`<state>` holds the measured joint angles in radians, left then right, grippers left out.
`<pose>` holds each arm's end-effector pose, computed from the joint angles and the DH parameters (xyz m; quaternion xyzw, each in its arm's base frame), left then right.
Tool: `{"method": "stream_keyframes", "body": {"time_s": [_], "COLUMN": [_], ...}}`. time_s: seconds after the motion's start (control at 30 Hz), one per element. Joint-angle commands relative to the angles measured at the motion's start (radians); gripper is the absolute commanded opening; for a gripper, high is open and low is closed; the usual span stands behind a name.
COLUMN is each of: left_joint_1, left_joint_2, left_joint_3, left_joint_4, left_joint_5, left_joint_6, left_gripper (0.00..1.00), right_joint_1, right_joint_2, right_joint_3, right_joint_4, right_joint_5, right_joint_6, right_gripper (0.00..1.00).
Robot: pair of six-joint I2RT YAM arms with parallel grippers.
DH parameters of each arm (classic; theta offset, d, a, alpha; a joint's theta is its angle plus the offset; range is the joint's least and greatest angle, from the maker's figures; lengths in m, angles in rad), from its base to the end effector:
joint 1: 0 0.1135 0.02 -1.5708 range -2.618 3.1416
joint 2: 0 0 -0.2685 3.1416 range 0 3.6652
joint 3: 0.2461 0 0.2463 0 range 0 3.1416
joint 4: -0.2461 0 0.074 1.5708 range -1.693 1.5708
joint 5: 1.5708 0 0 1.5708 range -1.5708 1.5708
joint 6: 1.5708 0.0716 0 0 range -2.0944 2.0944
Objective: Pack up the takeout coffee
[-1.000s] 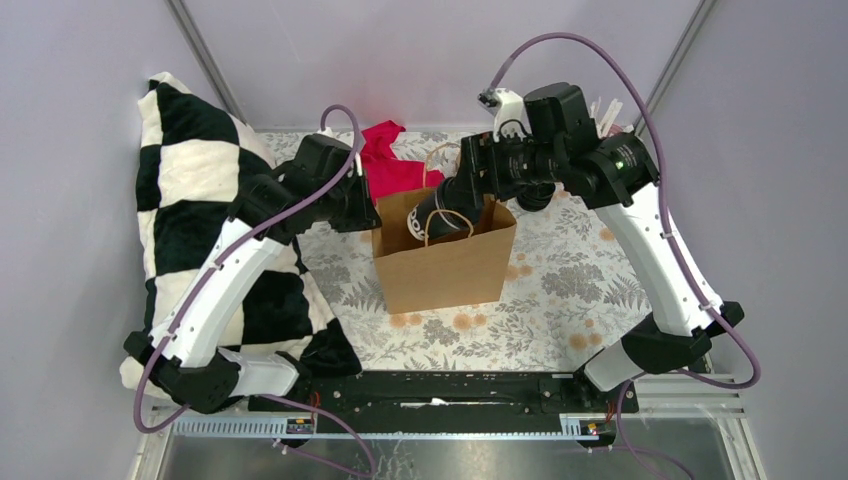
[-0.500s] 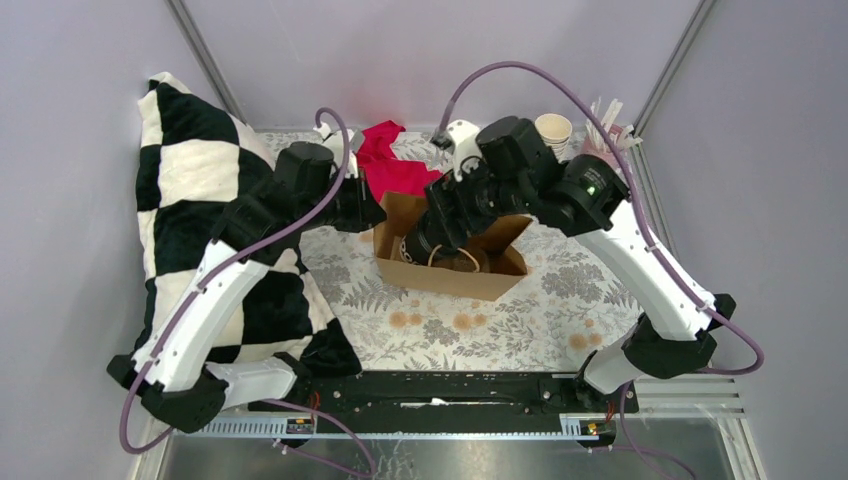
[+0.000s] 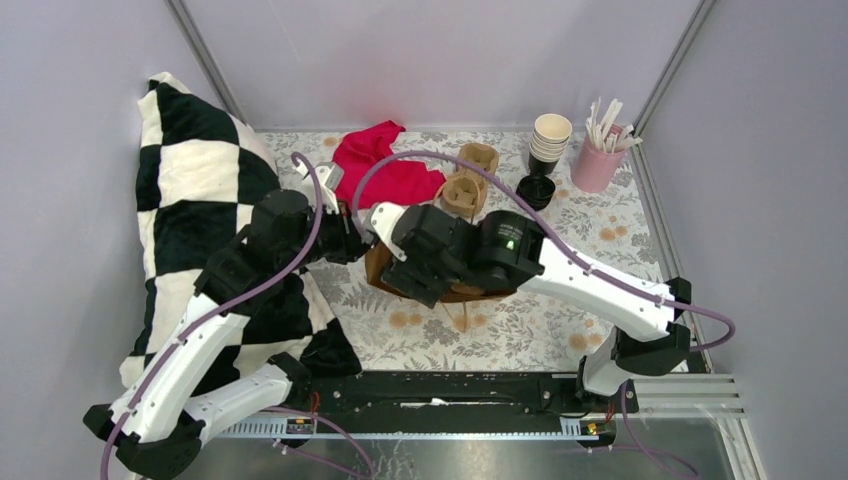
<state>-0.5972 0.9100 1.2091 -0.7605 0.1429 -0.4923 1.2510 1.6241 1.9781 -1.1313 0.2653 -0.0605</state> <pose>0.1559 -0.1184 0.3887 0.0820 0.8448 -0.3241 0.4179 0.1246 0.3165 0.4203 -0.5169 0.7558 0.1138 0.3856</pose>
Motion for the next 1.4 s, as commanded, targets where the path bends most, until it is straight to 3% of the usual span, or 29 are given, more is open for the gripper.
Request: {"method": "stream_keyframes", "body": {"time_s": [0.0, 0.17, 0.4, 0.7, 1.07, 1.37], "left_joint_1": [0.002, 0.002, 0.003, 0.002, 0.002, 0.002], "left_joint_2": [-0.031, -0.056, -0.079, -0.123, -0.106, -0.122], "left_joint_3": [-0.035, -0.067, -0.112, -0.181, -0.197, -0.247], "left_joint_4": [0.072, 0.100, 0.125, 0.094, 0.095, 0.071], "left_joint_5": [0.007, -0.026, -0.034, -0.019, -0.021, -0.030], "left_joint_6": [-0.039, -0.032, -0.042, -0.057, -0.055, -0.069], "left_gripper": [0.00, 0.00, 0.00, 0.00, 0.00, 0.00], "right_joint_1": [0.045, 0.076, 0.106, 0.111, 0.114, 0.114], "right_joint_2": [-0.003, -0.027, -0.038, -0.021, -0.066, -0.101], "right_joint_3": [-0.065, -0.220, -0.296, -0.419, -0.391, -0.529], "right_joint_4": [0.007, 0.104, 0.176, 0.241, 0.232, 0.272], "right_joint_5": [0.156, 0.259, 0.323, 0.316, 0.325, 0.378], "right_joint_6": [-0.039, -0.038, -0.074, -0.063, 0.007, 0.013], "right_gripper": [0.66, 0.66, 0.66, 0.67, 0.67, 0.68]}}
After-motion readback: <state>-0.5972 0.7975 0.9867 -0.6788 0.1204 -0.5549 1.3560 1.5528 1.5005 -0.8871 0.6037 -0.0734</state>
